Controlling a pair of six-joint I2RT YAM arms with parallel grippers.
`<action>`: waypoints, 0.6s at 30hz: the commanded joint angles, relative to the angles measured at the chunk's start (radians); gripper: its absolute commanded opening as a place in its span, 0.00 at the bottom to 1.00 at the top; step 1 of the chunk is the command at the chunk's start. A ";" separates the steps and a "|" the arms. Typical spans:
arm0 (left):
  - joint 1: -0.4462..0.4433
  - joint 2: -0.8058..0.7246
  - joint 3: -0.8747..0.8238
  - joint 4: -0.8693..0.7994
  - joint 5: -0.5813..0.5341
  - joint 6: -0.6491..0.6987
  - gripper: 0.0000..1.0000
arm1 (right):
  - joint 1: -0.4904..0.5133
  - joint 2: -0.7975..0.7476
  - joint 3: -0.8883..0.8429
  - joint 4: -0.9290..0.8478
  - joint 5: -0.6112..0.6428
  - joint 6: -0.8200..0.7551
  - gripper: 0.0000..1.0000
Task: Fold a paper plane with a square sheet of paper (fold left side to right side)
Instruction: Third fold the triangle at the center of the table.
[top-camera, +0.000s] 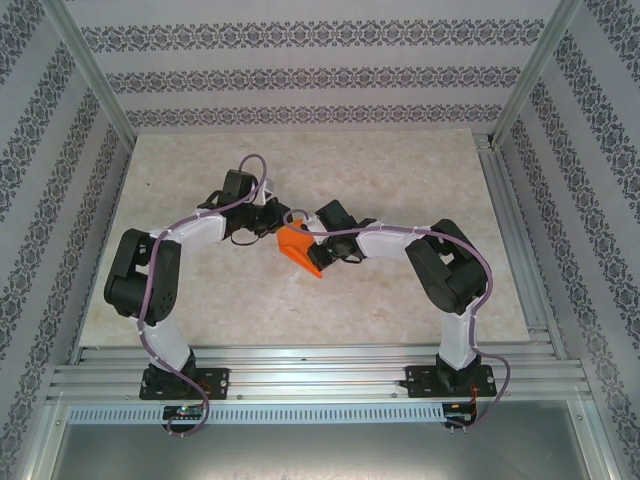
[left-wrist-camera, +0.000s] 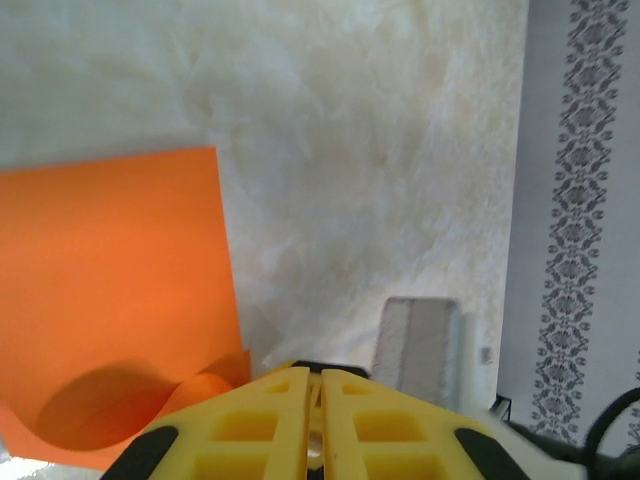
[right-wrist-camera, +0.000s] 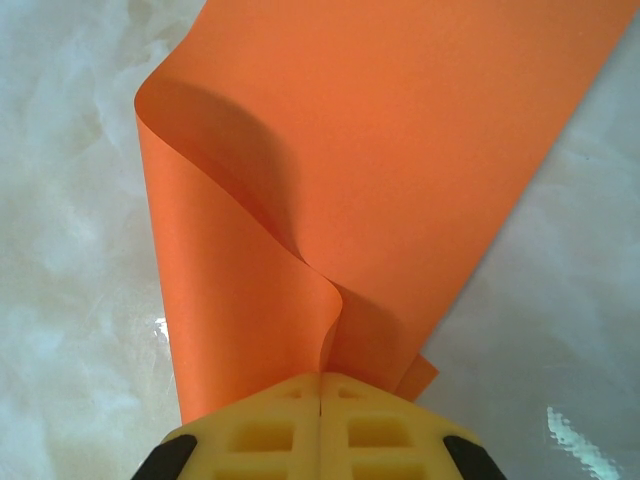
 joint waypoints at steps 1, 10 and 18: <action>-0.036 0.035 -0.024 0.028 0.044 -0.009 0.12 | 0.000 0.053 -0.012 -0.056 0.004 0.001 0.01; -0.081 0.122 -0.033 0.064 -0.002 -0.038 0.10 | 0.011 0.062 -0.008 -0.066 0.012 -0.003 0.01; -0.100 0.145 0.004 -0.038 -0.067 0.023 0.10 | 0.016 0.068 -0.002 -0.072 0.015 -0.003 0.01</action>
